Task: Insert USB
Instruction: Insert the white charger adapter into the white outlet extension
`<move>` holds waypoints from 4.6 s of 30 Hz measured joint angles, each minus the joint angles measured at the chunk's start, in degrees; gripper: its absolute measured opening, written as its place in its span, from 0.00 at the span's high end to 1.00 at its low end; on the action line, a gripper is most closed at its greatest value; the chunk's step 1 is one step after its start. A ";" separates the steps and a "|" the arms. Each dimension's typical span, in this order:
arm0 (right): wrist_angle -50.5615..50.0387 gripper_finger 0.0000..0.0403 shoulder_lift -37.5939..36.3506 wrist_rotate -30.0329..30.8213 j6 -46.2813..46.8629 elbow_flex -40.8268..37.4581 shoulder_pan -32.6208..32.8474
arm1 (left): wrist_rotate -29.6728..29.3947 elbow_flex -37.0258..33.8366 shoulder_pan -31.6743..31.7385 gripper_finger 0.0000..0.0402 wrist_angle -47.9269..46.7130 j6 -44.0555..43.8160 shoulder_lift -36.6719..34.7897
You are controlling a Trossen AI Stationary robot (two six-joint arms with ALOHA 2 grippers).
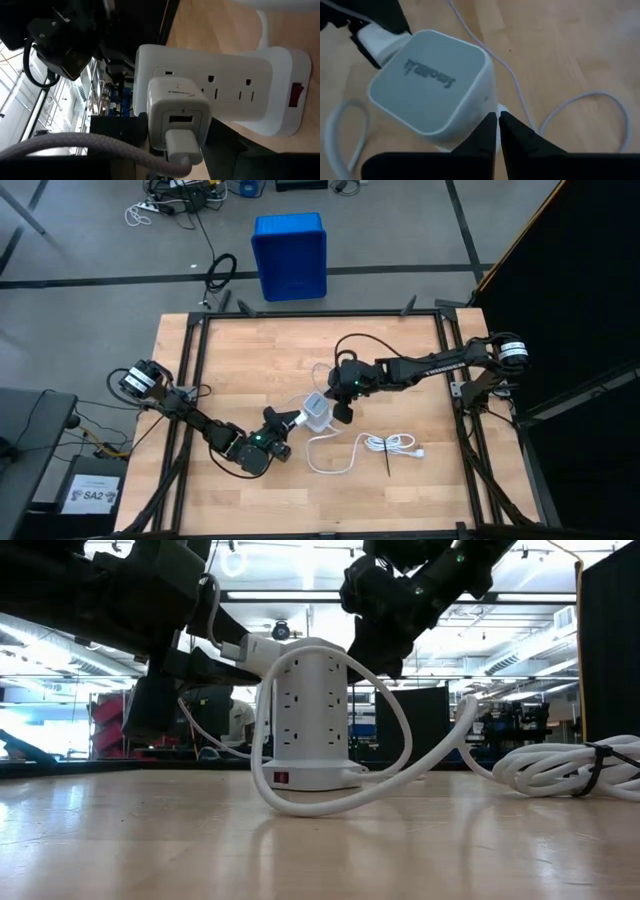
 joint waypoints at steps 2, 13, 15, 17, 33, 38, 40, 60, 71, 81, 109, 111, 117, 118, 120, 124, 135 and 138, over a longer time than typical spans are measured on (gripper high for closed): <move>1.38 1.00 0.22 -2.07 0.11 -0.08 -0.04 | -0.20 0.00 0.00 0.69 0.01 0.01 0.01; 3.19 1.00 0.66 -3.94 11.66 -0.22 1.89 | -3.41 -0.15 0.07 0.69 0.88 -1.28 0.01; 3.26 1.00 0.66 -3.87 12.13 -0.22 2.01 | -3.46 -0.15 0.07 0.69 0.97 -1.26 0.03; 3.28 1.00 0.66 -3.89 13.12 -0.24 2.05 | -3.46 -0.15 0.10 0.69 1.05 -1.41 0.03; 2.14 1.00 0.72 -6.43 17.07 -0.22 4.59 | -8.04 -0.28 0.52 0.69 0.13 -2.74 0.19; 2.01 1.00 0.72 -4.41 17.91 -0.23 5.14 | -6.51 -0.28 0.52 0.69 0.41 -2.83 0.08; 1.97 1.00 0.72 -3.68 17.92 -0.22 5.22 | -6.26 -0.28 0.48 0.69 0.81 -2.85 0.08; 0.84 1.00 0.68 1.47 15.16 0.11 4.80 | -6.60 0.15 -1.71 0.72 1.41 -1.49 0.06; 0.32 1.00 -3.74 4.58 9.78 0.15 4.45 | -4.94 0.09 -3.08 0.99 0.53 -3.22 0.08; 5.80 1.00 -6.61 3.59 -0.19 0.13 8.39 | -5.62 0.07 -3.09 1.00 0.84 -3.56 0.08; 26.24 0.34 22.21 44.50 -54.92 11.92 22.73 | -4.49 -0.02 -2.73 1.00 1.04 -5.93 -0.03; 26.26 0.34 23.64 46.63 -56.98 13.30 22.80 | -4.17 -0.02 -2.72 1.00 1.08 -5.93 -0.03; 25.94 0.41 24.28 47.71 -58.73 13.86 23.28 | -3.76 -0.02 -2.71 1.00 1.10 -5.95 -0.03; 25.97 0.43 24.28 47.84 -58.73 13.86 23.41 | -3.74 -0.02 -2.71 1.00 1.08 -5.95 -0.03; 25.99 0.48 24.28 47.89 -58.97 13.86 23.62 | -3.76 -0.02 -2.71 1.00 1.10 -5.95 -0.03; 25.07 0.60 24.27 47.41 -57.52 13.87 23.65 | -3.76 -0.02 -2.71 1.00 1.12 -5.95 -0.03; 26.40 0.71 24.22 48.21 -56.33 13.90 23.64 | -8.06 0.00 -3.51 1.00 0.73 -5.37 -0.12; 27.24 0.71 24.22 48.62 -55.90 13.84 23.98 | -9.51 -0.03 -4.99 0.99 0.61 -4.58 -0.22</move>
